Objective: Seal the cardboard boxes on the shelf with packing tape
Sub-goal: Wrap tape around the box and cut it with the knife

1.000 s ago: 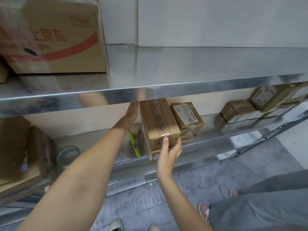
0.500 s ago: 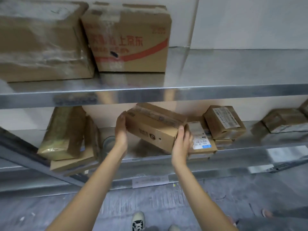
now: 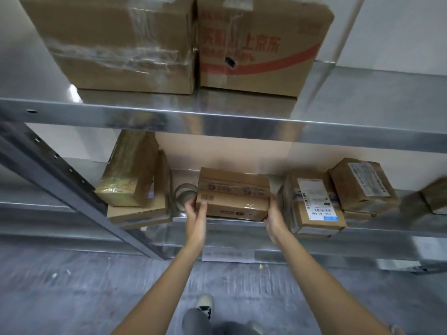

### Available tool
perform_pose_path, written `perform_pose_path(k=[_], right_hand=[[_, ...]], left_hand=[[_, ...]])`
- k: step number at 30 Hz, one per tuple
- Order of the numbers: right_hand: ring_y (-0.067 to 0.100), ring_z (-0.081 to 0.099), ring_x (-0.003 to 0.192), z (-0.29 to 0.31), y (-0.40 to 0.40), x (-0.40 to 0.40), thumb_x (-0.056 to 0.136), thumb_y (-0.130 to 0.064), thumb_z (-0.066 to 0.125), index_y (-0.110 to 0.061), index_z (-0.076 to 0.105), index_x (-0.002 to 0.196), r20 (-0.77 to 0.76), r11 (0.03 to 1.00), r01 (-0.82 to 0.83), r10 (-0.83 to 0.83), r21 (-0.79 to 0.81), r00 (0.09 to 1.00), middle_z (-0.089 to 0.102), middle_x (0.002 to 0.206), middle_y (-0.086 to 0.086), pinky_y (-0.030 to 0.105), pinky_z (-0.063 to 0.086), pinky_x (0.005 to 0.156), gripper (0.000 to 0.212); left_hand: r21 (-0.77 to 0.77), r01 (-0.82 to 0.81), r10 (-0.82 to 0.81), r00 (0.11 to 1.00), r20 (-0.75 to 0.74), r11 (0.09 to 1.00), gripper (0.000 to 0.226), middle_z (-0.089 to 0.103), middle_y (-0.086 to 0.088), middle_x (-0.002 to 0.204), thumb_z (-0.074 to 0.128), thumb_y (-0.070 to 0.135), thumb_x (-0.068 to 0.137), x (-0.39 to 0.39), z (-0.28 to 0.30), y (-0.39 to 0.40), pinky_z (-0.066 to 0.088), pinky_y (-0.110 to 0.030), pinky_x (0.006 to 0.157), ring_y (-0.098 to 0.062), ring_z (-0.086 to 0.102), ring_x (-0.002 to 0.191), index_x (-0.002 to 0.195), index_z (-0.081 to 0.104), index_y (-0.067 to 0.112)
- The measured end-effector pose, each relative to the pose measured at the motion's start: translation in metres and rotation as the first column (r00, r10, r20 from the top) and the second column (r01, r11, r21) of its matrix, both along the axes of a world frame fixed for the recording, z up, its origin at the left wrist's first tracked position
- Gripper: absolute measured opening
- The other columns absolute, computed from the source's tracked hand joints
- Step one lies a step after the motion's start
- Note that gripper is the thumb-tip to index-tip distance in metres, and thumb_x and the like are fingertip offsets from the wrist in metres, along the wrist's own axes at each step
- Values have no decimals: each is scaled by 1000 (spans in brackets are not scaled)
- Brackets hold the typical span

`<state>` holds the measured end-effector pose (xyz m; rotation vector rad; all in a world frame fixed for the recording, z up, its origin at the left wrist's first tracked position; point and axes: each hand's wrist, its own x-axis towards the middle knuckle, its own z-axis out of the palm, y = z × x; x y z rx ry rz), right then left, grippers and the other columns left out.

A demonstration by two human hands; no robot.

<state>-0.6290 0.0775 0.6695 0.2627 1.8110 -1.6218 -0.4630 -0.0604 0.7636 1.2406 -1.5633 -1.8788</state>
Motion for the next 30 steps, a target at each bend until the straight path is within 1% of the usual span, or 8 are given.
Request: perform_pose_path(k=[2, 6, 13, 16, 19, 24, 27, 30], right_hand=[[20, 35, 140, 13, 6, 1, 45, -101, 43, -27, 35, 149, 18, 1000, 19, -19, -4, 1000, 41, 151, -3, 48, 23, 118, 127], [16, 37, 138, 45, 16, 10, 70, -87, 42, -27, 32, 150, -2, 995, 96, -96, -18, 995, 40, 152, -2, 44, 24, 118, 100], [19, 12, 148, 107, 13, 23, 97, -63, 20, -29, 9, 155, -155, 990, -66, 85, 127, 984, 10, 162, -4, 43, 12, 119, 68], [18, 21, 145, 126, 15, 19, 98, -59, 28, -28, 20, 152, -235, 976, -154, 188, 153, 954, 25, 157, -5, 34, 18, 113, 63], [21, 32, 141, 131, 16, 19, 98, -54, 39, -24, 31, 150, -256, 927, -262, 331, 269, 908, 38, 151, 0, 27, 24, 104, 60], [26, 35, 141, 119, 10, 20, 100, -54, 29, -15, 33, 149, -231, 893, -296, 384, 339, 894, 39, 152, 8, 32, 25, 111, 63], [29, 40, 137, 116, 6, 14, 100, -55, 30, -15, 39, 147, -239, 894, -264, 362, 362, 901, 45, 148, 9, 32, 29, 108, 62], [29, 40, 137, 113, 7, 14, 101, -54, 29, -14, 40, 146, -258, 892, -263, 370, 368, 892, 45, 147, 9, 33, 29, 109, 61]], left_hand=[[17, 5, -5, 1000, 5, 1000, 43, 44, -3, 145, 45, 32, 102, -2, 0, 2, 31, -30, 106, -22, 39, 136, 141, 35, 18], [2, 27, -27, 999, -31, 1000, 36, 49, 3, 138, 43, 33, 102, -8, 1, 9, 31, -26, 99, -15, 43, 130, 136, 42, 21], [18, -9, 8, 999, 49, 1000, 49, 38, 1, 151, 35, 39, 104, -4, -7, 8, 25, -26, 107, -17, 32, 140, 149, 33, 20], [-69, -53, 61, 992, 113, 996, 49, 34, -2, 154, 34, 43, 103, -4, -9, -3, 20, -34, 118, -21, 26, 145, 147, 38, 21], [-119, -26, 48, 980, 191, 993, 51, 28, -8, 155, 34, 45, 103, -5, -11, -11, 20, -44, 119, -27, 25, 144, 146, 41, 20], [-11, -81, 81, 967, 240, 997, 59, 34, -12, 154, 25, 47, 104, -24, -19, -29, 23, -44, 118, -31, 33, 141, 147, 39, 9], [-135, 101, -48, 936, 349, 986, 46, 53, -19, 138, 26, 34, 105, -26, -38, -52, 36, -51, 110, -36, 48, 127, 132, 56, 12], [-360, 455, -163, 775, 611, 815, 38, 52, -17, 137, 41, 8, 99, -10, -58, -59, 39, -47, 108, -34, 45, 129, 135, 52, 7]])
